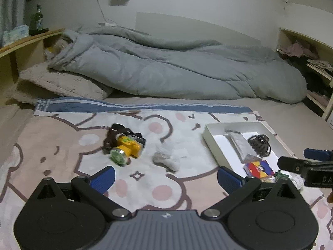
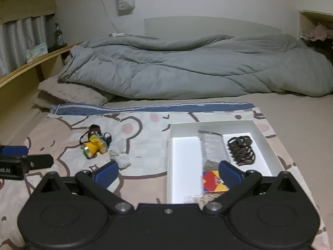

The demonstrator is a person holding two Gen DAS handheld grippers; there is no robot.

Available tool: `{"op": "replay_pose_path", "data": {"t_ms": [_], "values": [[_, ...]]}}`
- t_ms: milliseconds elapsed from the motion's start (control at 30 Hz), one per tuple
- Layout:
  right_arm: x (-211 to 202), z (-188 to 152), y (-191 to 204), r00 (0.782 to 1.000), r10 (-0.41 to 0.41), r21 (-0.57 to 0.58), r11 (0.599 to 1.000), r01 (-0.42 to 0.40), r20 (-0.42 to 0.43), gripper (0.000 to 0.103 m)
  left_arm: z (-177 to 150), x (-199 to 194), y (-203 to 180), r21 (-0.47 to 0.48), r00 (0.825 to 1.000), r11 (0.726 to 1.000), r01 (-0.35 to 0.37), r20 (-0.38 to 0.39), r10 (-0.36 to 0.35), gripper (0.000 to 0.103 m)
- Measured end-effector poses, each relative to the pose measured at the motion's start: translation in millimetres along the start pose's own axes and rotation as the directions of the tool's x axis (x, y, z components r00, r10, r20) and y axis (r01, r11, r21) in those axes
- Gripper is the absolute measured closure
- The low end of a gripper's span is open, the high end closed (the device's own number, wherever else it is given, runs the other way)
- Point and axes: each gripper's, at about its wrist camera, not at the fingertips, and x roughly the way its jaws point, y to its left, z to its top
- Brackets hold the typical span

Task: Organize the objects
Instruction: 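Grasp the yellow headlamp with the left tool while the right tool grasps the white cloth bundle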

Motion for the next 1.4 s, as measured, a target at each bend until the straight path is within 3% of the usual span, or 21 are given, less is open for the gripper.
{"op": "replay_pose_path", "data": {"t_ms": [300, 467, 600, 800, 967, 1233, 1300, 1400], "values": [[11, 1, 23, 1.000, 0.030, -0.027, 0.999, -0.030, -0.003, 0.000, 0, -6, 19, 0.014, 0.998, 0.998, -0.062, 0.029, 0.062, 0.000], [14, 1, 35, 0.999, 0.047, -0.055, 0.997, -0.048, -0.006, 0.000, -4, -5, 24, 0.050, 0.990, 0.990, -0.132, 0.055, 0.130, 0.000], [19, 2, 42, 0.998, 0.056, -0.090, 0.994, -0.057, -0.013, 0.000, -6, -3, 29, 0.087, 0.988, 0.986, -0.139, 0.075, 0.133, 0.000], [34, 9, 48, 0.997, 0.081, -0.182, 0.980, -0.083, -0.022, 0.000, 6, 12, 48, 0.142, 0.999, 0.989, -0.038, 0.041, 0.032, 0.000], [54, 18, 52, 0.990, 0.134, -0.235, 0.962, -0.141, -0.046, 0.000, 25, 38, 67, 0.175, 1.000, 0.985, 0.002, -0.004, -0.001, 0.004], [107, 22, 64, 0.981, 0.180, -0.362, 0.912, -0.194, -0.071, 0.000, 55, 94, 64, 0.286, 0.996, 0.956, 0.071, -0.067, -0.054, 0.030], [121, 24, 63, 0.973, 0.217, -0.358, 0.904, -0.233, -0.083, 0.013, 58, 111, 63, 0.306, 0.993, 0.948, 0.093, -0.097, -0.066, 0.037], [144, 27, 64, 0.964, 0.244, -0.343, 0.900, -0.267, -0.110, 0.018, 61, 139, 64, 0.328, 0.987, 0.938, 0.114, -0.149, -0.068, 0.041]]}}
